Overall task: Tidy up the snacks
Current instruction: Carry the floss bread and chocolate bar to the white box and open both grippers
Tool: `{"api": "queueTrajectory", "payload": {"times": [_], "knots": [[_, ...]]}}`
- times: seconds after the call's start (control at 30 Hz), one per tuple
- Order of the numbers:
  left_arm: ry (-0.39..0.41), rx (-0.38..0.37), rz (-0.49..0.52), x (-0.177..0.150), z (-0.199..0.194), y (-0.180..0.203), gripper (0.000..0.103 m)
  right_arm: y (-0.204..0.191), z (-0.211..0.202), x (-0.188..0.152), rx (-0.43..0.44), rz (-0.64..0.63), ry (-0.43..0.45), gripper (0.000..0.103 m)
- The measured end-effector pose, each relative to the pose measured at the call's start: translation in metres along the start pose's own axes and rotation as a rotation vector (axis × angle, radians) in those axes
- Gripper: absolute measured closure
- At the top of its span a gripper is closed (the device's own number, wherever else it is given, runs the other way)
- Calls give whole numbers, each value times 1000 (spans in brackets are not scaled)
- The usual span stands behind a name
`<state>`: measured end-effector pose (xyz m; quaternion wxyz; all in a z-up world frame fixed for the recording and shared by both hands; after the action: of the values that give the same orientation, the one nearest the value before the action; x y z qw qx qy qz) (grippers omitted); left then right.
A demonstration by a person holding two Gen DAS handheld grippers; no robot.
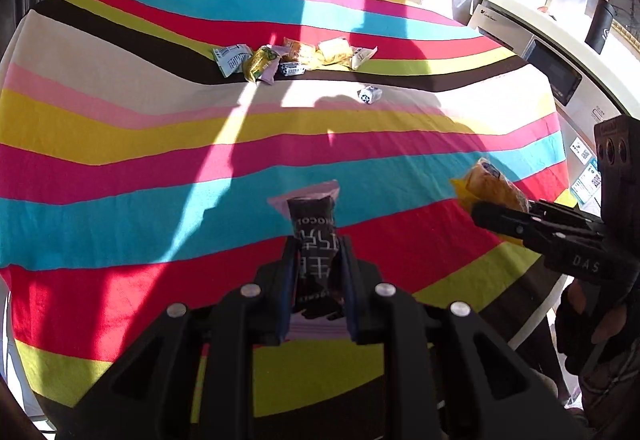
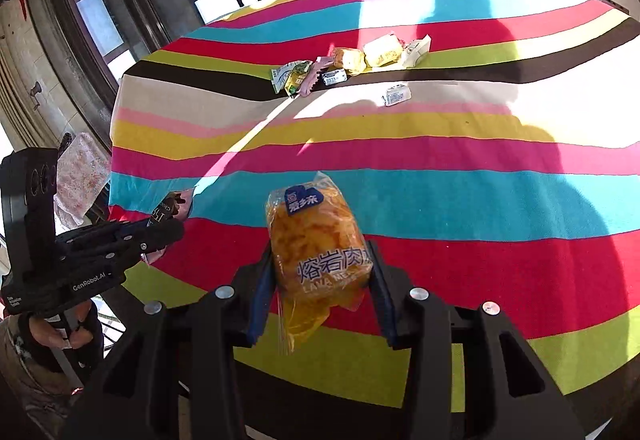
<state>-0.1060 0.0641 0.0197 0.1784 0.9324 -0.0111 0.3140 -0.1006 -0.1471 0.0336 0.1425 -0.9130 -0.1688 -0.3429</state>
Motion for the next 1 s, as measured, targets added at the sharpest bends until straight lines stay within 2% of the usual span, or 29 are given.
{"api": "queueTrajectory", "payload": {"times": [0.1, 0.43, 1.0], "knots": [[0, -2, 66, -8, -2, 19, 82, 1, -15, -16, -6, 19, 11, 60], [-22, -51, 227, -31, -8, 77, 82, 11, -79, -65, -106, 51, 62, 60], [-79, -187, 566, -76, -7, 196, 81, 63, -162, -159, -302, 253, 83, 60]]}}
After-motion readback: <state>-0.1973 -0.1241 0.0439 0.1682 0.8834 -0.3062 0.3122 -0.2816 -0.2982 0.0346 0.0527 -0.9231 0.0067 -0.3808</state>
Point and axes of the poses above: each gripper's, at about its wrist camera, not at the fingertips, and z roughly the way its jaws point, y to its right, x to its top, the point moved 2 cm from there along z, roughly the way its jaws point, and after that the axes turned 14 degrees about -z, right-handed, at the moved point
